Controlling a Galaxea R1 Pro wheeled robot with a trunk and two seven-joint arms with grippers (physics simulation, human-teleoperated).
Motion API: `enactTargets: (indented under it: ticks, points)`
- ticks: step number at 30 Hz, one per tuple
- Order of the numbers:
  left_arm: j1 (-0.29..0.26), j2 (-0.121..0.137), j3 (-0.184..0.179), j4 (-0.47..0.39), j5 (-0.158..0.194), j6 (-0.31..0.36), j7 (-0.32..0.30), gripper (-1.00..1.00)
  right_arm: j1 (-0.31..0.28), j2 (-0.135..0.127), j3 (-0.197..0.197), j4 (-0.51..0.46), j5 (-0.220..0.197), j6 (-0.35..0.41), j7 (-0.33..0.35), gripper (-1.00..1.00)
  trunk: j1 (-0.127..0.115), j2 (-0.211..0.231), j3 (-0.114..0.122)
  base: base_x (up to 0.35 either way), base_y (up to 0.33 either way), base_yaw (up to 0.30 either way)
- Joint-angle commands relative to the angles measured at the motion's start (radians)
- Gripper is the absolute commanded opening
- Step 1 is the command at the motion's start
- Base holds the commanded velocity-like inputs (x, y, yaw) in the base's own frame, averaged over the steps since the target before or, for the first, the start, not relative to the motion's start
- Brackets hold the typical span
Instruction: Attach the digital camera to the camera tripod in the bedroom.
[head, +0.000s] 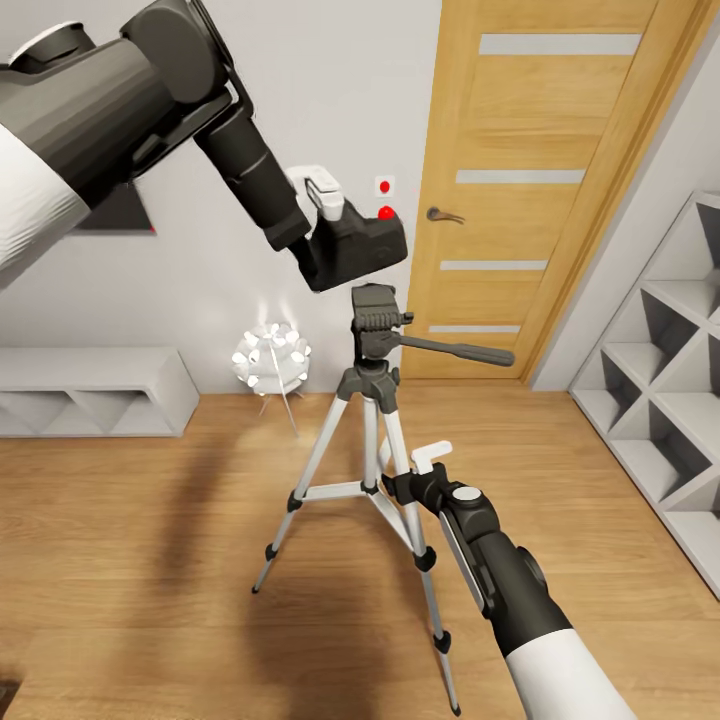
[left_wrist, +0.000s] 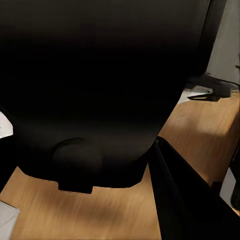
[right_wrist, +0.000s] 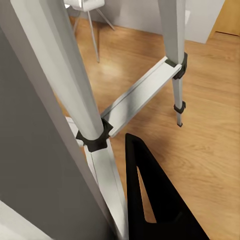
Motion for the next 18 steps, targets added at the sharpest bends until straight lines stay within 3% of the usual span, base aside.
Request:
enactTargets:
  ticks: [1, 5, 10, 18]
  points:
    - [-0.003, 0.007, 0.002, -0.004, -0.001, 0.007, -0.010, -1.00, 0.000, 0.000, -0.001, 0.005, 0.008, 0.006, 0.009, -1.00, 0.001, -0.002, -0.002, 0.000, 0.000, 0.000]
    - [-0.003, 0.028, 0.018, -0.010, -0.002, 0.006, -0.025, -1.00, 0.000, -0.001, -0.001, 0.004, 0.007, 0.006, 0.009, -1.00, 0.001, -0.002, -0.002, 0.000, 0.000, 0.000]
    - [-0.004, 0.034, 0.025, -0.035, -0.004, 0.003, -0.040, -1.00, 0.000, -0.001, -0.001, 0.004, 0.006, 0.006, 0.009, -1.00, 0.001, -0.002, -0.002, 0.000, 0.000, 0.000]
    - [-0.004, 0.032, 0.071, -0.056, 0.000, 0.001, -0.046, -1.00, 0.000, -0.001, -0.001, 0.004, 0.004, 0.006, 0.009, -1.00, 0.001, -0.002, -0.002, 0.000, 0.000, 0.000]
